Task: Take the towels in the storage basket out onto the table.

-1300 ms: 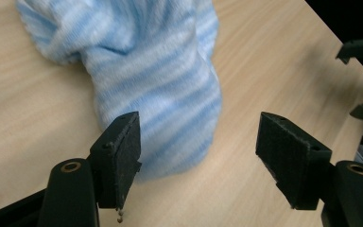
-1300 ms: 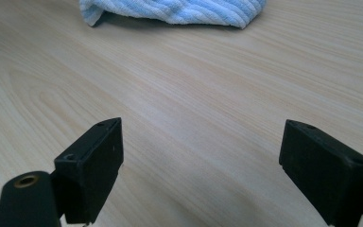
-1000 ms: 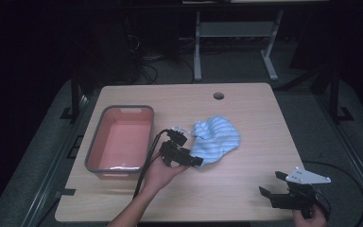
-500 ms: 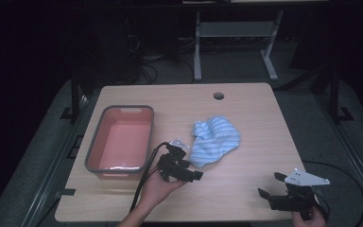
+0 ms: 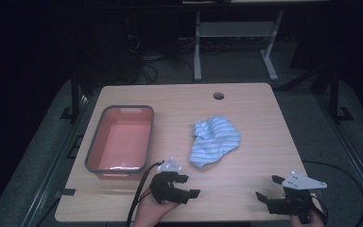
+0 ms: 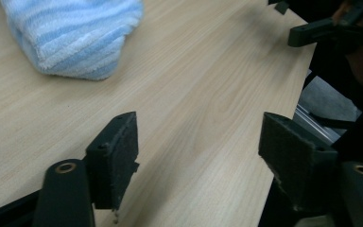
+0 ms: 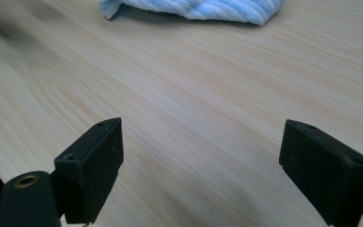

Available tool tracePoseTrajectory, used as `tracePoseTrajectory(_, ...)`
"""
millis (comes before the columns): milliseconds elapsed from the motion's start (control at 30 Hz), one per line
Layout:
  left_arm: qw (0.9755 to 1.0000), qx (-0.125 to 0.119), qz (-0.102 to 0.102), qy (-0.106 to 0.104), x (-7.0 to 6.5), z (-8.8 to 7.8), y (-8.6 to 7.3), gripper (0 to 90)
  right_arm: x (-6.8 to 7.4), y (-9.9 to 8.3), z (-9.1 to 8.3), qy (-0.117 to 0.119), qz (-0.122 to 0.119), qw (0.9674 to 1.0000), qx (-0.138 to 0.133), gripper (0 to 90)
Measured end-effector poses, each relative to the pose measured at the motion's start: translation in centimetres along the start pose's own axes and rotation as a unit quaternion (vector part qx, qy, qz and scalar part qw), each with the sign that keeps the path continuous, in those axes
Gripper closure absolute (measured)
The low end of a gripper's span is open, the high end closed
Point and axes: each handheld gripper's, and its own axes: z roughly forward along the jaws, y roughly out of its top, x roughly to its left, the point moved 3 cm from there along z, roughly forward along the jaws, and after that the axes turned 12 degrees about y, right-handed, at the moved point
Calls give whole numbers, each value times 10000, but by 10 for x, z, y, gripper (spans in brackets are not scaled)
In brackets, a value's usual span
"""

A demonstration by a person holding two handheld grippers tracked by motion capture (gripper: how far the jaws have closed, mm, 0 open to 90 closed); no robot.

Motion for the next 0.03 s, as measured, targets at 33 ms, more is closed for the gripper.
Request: tracePoseTrajectory(33,9999,14,135,-2,-1,0,-2,326,0,0,1,18,-10,10000,5,140)
